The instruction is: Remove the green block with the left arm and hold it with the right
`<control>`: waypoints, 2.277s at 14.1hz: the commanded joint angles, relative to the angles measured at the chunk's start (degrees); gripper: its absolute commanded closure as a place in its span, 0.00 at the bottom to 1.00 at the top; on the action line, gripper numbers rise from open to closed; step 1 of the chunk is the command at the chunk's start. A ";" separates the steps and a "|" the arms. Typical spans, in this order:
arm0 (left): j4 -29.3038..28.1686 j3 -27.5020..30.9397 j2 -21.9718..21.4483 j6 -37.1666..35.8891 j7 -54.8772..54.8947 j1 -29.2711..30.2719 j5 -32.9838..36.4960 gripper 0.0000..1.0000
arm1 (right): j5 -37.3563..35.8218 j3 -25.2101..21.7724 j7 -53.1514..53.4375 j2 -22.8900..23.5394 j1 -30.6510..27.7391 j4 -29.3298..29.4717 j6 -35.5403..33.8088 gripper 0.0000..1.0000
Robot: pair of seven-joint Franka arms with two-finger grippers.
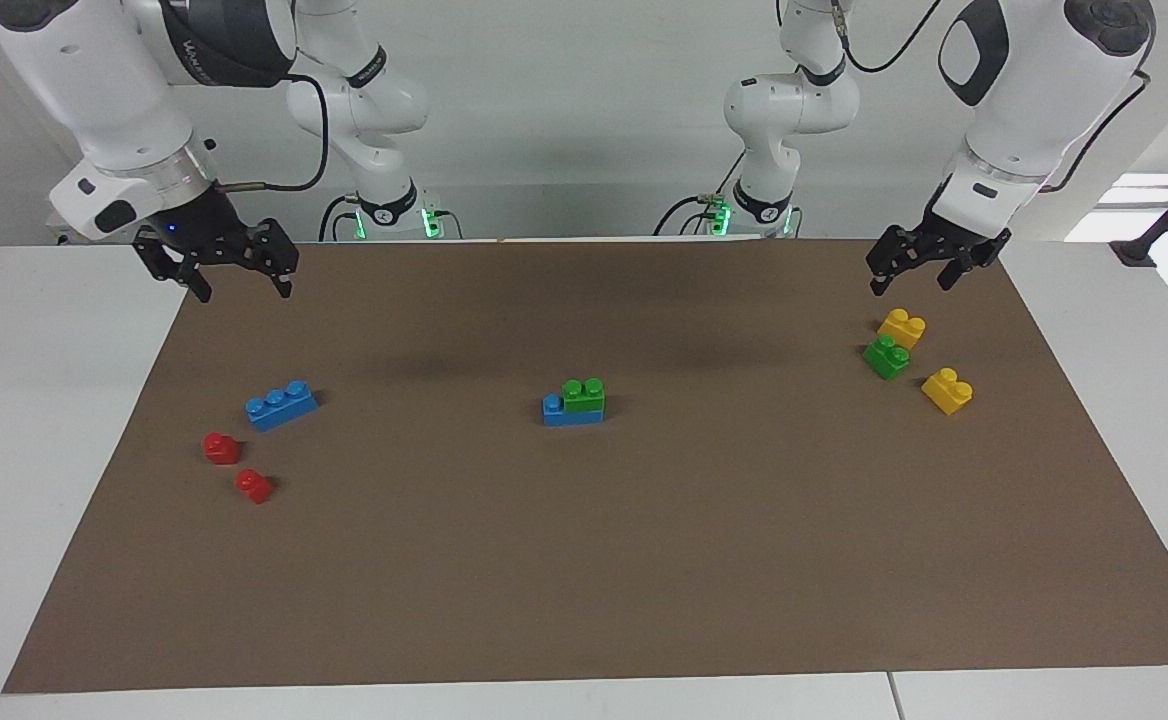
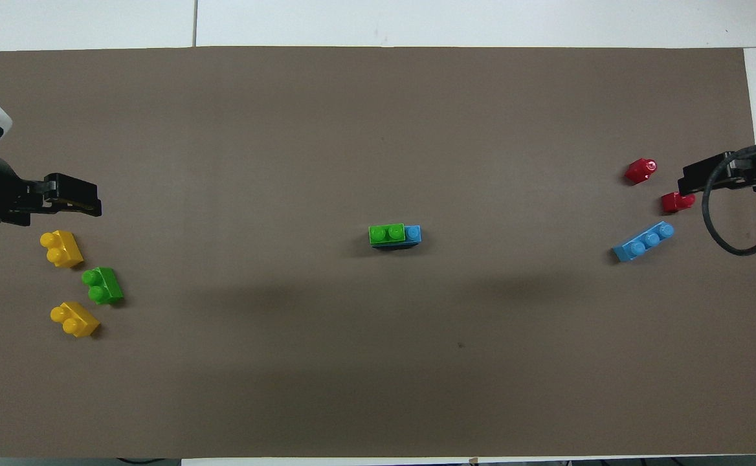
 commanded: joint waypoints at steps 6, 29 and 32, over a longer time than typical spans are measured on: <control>-3.79 0.46 -2.42 0.44 -31.65 -7.69 -0.78 0.00 | -0.28 0.65 11.10 -1.22 -0.79 -2.95 3.66 0.00; -8.62 0.46 3.54 19.15 -113.34 -31.16 -4.38 0.00 | 41.38 1.00 82.60 6.42 7.90 -14.90 23.68 0.03; -8.10 0.46 6.97 21.89 -116.87 -33.89 -4.38 0.00 | 41.47 1.00 80.24 7.56 10.37 -17.28 26.59 0.03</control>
